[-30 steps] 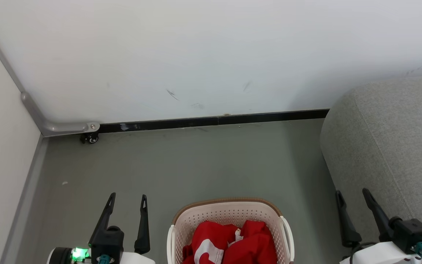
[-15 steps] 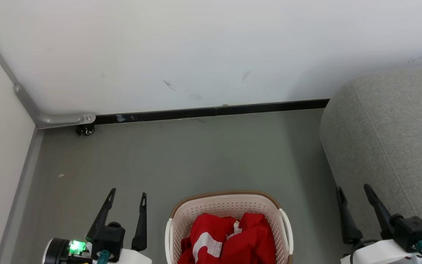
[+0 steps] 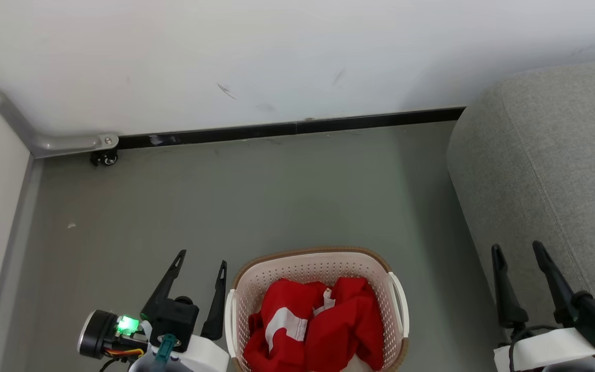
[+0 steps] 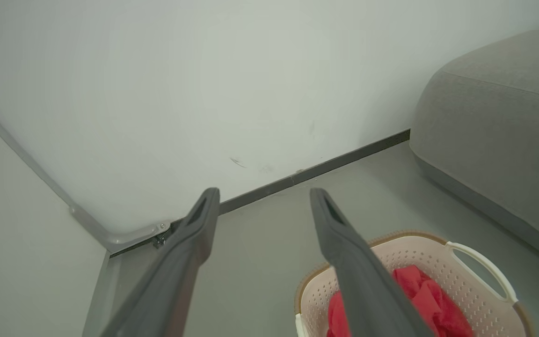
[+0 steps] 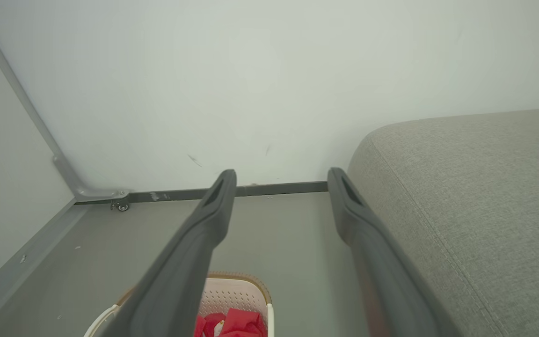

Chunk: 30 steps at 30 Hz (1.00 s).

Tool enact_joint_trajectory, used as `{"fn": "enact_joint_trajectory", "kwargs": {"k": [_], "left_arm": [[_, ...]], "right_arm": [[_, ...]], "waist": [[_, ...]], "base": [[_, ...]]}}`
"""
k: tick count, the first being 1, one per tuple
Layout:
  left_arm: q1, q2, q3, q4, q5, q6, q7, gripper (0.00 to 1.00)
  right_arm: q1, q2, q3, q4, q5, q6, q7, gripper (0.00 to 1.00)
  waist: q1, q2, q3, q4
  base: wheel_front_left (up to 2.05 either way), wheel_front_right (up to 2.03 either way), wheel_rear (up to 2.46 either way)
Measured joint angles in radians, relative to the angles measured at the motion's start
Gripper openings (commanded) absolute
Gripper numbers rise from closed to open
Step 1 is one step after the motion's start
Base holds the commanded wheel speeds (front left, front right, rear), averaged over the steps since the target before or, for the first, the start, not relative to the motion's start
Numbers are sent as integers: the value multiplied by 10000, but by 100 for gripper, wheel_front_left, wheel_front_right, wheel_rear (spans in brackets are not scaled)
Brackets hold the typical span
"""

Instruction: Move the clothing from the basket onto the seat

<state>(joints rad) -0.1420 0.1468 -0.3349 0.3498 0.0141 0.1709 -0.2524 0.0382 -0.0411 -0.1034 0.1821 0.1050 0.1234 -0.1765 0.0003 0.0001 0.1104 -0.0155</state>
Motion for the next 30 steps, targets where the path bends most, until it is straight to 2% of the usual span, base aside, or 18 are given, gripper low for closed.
{"fn": "enact_joint_trajectory", "kwargs": {"k": [9,30], "left_arm": [[-532,-186,-330,600,123,-320,0,100],[-2214,-451,-729,2270,589,-405,0,100]], "right_arm": [[-27,13,-336,-437,0,0,-12,100],[-1006,23,-464,-894,397,0,-318,100]], "waist": [[0,0,636,-202],[-1,0,2785,-1079]], "base": [[0,0,0],[0,0,0]]}}
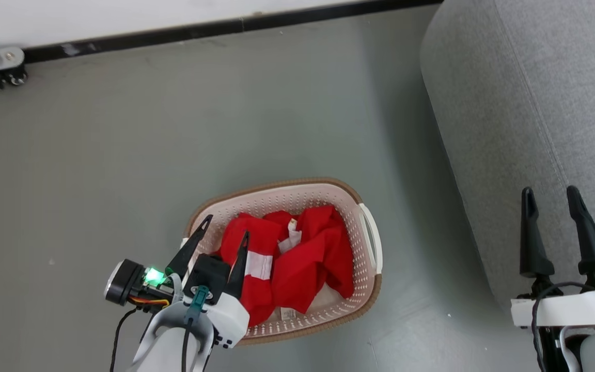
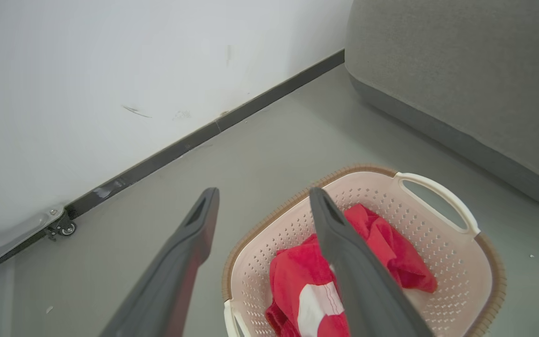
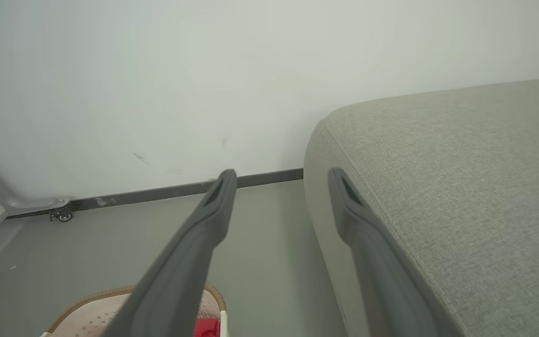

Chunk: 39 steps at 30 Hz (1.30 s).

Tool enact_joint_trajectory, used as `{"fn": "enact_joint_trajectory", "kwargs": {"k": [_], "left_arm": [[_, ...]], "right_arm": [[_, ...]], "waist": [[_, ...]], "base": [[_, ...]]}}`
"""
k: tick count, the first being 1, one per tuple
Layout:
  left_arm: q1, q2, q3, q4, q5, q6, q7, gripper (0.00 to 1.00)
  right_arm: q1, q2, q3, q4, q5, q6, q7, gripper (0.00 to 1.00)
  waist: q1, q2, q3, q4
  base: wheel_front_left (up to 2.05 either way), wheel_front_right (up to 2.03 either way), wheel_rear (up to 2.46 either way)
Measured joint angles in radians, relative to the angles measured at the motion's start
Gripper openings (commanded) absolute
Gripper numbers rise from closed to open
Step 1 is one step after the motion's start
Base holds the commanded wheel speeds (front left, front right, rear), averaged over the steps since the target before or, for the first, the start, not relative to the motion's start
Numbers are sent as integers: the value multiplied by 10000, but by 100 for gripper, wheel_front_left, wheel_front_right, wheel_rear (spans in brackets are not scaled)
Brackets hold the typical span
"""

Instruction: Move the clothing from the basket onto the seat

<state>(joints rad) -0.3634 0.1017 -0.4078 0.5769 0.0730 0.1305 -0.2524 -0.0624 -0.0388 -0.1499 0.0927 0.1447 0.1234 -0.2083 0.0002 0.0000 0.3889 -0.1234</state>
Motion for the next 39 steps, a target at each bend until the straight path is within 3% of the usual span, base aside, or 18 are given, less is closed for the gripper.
{"fn": "enact_joint_trajectory", "kwargs": {"k": [33,39], "left_arm": [[-1542,500,-589,2539,1007,-71,244,100],[-1728,487,-591,2871,1118,94,337,100]], "right_arm": [[-1682,0,861,497,623,0,-351,100],[-1884,0,961,677,769,0,-382,100]], "waist": [[-1,0,2362,-1634],[-1,0,2653,-1863]], "base": [[0,0,0],[0,0,0]]}}
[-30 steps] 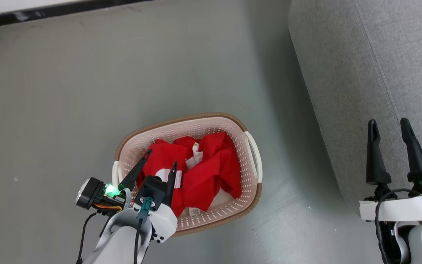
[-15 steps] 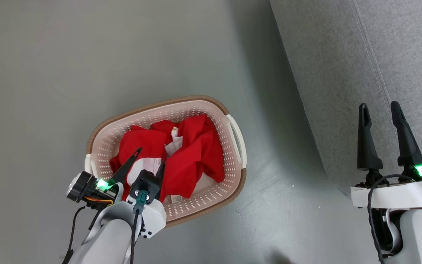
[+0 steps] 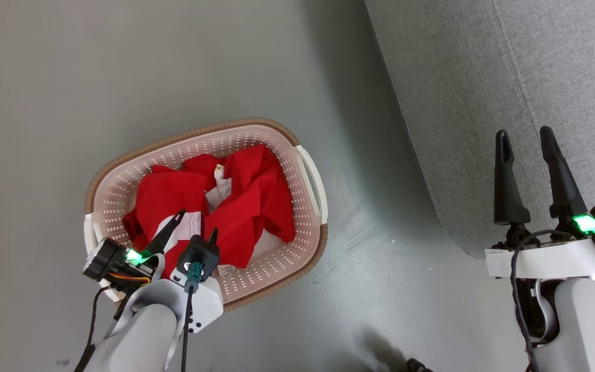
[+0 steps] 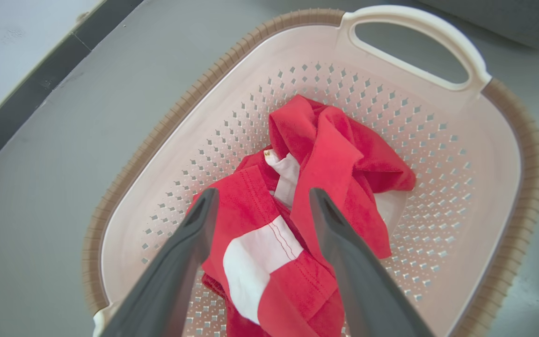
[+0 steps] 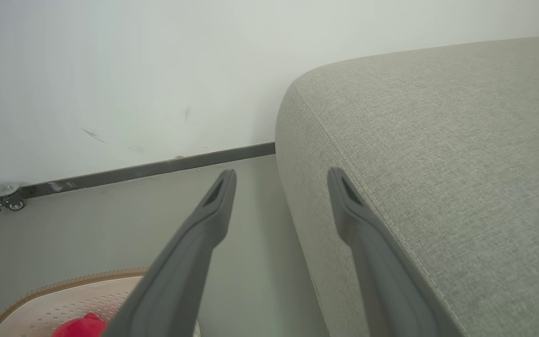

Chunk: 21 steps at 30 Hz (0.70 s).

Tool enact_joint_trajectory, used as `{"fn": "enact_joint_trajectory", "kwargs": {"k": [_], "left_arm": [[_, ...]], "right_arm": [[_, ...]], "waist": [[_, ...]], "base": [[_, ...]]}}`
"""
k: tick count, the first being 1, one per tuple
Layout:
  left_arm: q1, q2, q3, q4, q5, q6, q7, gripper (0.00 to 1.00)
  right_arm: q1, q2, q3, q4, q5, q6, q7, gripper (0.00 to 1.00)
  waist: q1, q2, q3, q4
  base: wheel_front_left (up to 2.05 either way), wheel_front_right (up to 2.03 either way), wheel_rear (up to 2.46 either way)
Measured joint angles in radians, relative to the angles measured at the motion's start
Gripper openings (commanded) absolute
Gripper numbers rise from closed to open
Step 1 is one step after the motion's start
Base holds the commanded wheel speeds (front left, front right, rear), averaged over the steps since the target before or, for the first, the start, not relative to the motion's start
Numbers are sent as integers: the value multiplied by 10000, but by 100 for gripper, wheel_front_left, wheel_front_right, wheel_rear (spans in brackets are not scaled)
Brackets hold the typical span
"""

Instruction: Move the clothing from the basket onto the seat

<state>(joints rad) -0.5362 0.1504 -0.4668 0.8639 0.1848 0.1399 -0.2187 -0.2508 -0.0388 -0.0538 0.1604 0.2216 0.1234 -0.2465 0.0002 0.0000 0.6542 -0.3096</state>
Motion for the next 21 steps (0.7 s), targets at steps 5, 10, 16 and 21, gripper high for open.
{"fn": "enact_joint_trajectory", "kwargs": {"k": [5,10,16,21], "left_arm": [[-180,69,19,234,48,38,84,100],[-417,157,38,529,155,303,316,100],[-457,130,121,920,213,635,746,100],[-701,236,211,1160,221,736,1076,100]], "right_arm": [[-214,0,98,115,15,0,-2,100],[-415,0,228,221,113,0,-13,100],[-616,0,253,232,226,0,-13,100],[-681,0,267,251,299,0,-13,100]], "waist": [[0,0,211,-150],[0,0,386,-261],[0,0,547,-366],[0,0,642,-445]], "base": [[0,0,0],[0,0,0],[0,0,0],[0,0,0]]}}
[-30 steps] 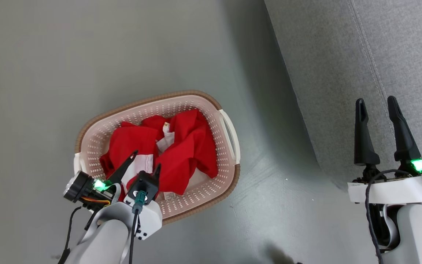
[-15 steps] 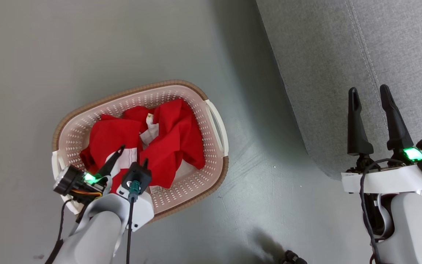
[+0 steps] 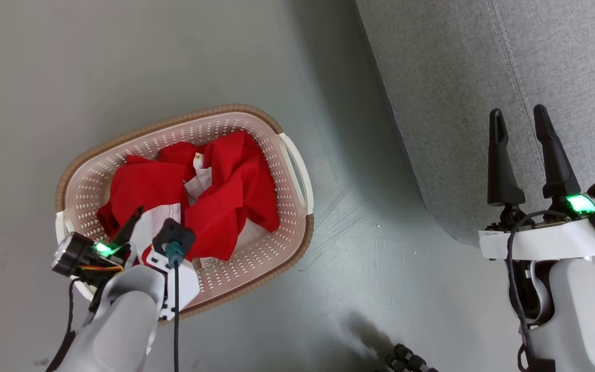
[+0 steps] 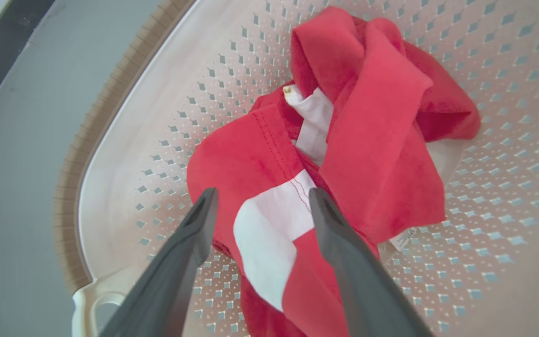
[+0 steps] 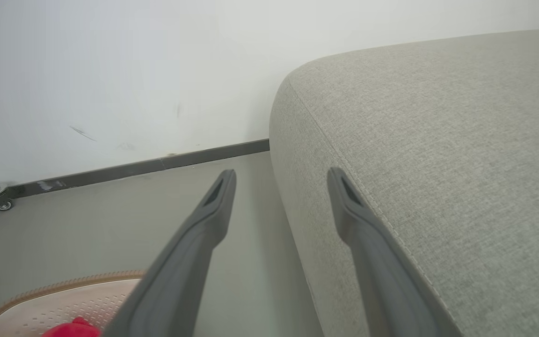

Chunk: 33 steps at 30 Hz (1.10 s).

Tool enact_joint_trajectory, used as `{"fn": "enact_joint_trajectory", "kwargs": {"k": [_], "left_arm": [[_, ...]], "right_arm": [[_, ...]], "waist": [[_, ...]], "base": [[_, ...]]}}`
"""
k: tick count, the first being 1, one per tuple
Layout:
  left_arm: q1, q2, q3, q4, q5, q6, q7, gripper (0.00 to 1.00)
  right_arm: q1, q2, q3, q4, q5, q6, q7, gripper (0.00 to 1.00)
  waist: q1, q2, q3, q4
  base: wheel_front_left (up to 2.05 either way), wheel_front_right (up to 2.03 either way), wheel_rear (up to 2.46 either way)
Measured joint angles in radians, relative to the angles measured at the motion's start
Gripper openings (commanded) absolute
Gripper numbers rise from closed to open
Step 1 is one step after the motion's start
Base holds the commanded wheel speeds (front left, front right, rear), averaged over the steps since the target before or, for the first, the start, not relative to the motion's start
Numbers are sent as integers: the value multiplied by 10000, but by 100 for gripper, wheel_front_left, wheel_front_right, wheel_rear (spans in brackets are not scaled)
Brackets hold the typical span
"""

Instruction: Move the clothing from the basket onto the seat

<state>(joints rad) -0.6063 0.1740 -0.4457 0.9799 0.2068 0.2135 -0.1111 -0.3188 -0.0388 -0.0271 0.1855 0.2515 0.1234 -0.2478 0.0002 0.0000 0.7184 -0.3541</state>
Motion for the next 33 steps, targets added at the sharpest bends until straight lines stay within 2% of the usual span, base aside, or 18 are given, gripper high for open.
{"fn": "enact_joint_trajectory", "kwargs": {"k": [20,21,22,23,24,27,28,33], "left_arm": [[-459,-44,-330,872,577,539,1174,100],[-491,-23,-347,917,631,546,1244,92],[-522,-15,-349,943,633,554,1281,74],[-554,-23,-357,972,633,568,1312,49],[-589,-42,-382,995,633,594,1379,42],[-695,-50,-422,1087,635,591,1373,7],[-734,-29,-433,1110,635,593,1375,0],[-770,-59,-495,1174,702,575,1365,0]], "right_arm": [[-153,0,201,94,240,0,-13,100],[-153,0,213,94,242,0,-13,100],[-153,0,232,96,244,0,-13,100],[-154,0,259,98,265,0,-13,100],[-156,0,288,102,311,0,-13,100],[-160,0,353,107,314,0,-15,100],[-160,0,360,111,314,0,-15,100],[-168,0,360,119,349,0,-15,100]], "waist": [[-1,0,208,-253],[0,0,208,-260],[0,0,210,-266],[-1,0,211,-273],[-1,0,213,-280],[-1,0,224,-306],[-1,0,230,-317],[-1,0,239,-354]], "base": [[0,0,0],[0,0,0],[0,0,0],[0,0,0],[0,0,0],[0,0,0],[0,0,0],[0,0,0]]}}
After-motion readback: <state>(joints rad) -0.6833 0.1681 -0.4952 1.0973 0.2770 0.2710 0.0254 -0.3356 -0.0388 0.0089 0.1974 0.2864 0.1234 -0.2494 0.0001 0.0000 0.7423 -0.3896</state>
